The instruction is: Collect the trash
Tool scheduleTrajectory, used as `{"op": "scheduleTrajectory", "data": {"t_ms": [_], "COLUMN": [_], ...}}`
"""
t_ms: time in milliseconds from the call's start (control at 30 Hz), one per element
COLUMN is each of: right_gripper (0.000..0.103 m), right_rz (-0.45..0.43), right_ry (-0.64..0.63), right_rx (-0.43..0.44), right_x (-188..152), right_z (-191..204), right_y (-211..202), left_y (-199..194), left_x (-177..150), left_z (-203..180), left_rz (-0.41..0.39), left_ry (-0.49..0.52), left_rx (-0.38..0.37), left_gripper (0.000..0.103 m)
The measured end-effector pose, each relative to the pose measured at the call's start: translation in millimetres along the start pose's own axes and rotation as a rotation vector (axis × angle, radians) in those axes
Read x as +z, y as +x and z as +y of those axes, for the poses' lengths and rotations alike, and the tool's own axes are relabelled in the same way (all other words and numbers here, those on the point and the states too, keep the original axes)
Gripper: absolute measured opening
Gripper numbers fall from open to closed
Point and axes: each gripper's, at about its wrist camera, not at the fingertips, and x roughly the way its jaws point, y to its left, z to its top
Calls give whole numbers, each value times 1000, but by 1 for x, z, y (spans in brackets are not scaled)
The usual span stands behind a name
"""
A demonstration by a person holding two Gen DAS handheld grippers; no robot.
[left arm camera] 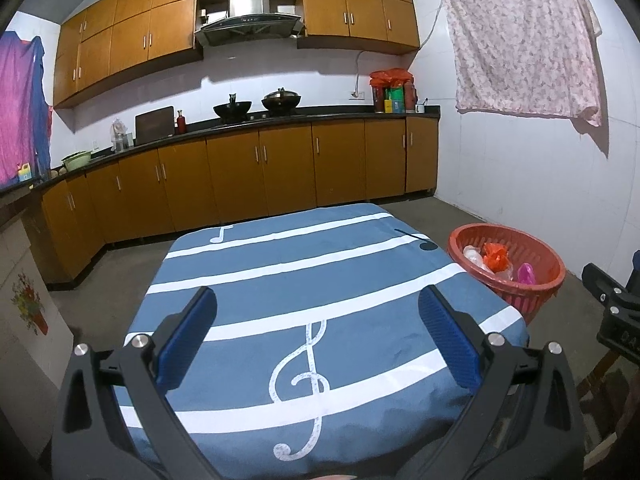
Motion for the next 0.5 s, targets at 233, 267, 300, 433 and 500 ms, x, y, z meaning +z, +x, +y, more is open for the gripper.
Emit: {"op": "scheduleTrajectory", "data": {"t_ms": [233, 267, 300, 433, 500], "right_gripper": [101, 101, 101, 101, 101], "right_rz": [4, 5, 6, 7, 6], "right_ry": [10, 9, 9, 11, 10], "right_rx": [3, 2, 3, 6, 6], "right_x": [-3, -3, -3, -4, -4], "right_z": [-1, -1, -1, -1, -1], "right_y": [-2, -2, -2, -4, -5], "left_y": [-3, -4, -4, -4, -4], "left_x": [-3, -3, -4, -5, -4], "left_z": [1, 1, 1, 3, 3], "left_rz": [-4, -4, -3, 0, 2], "left_ry": [-3, -4, -3, -6, -7], "left_rx": [-7, -9, -10, -16, -18], "left_gripper": [99, 99, 99, 99, 99]}}
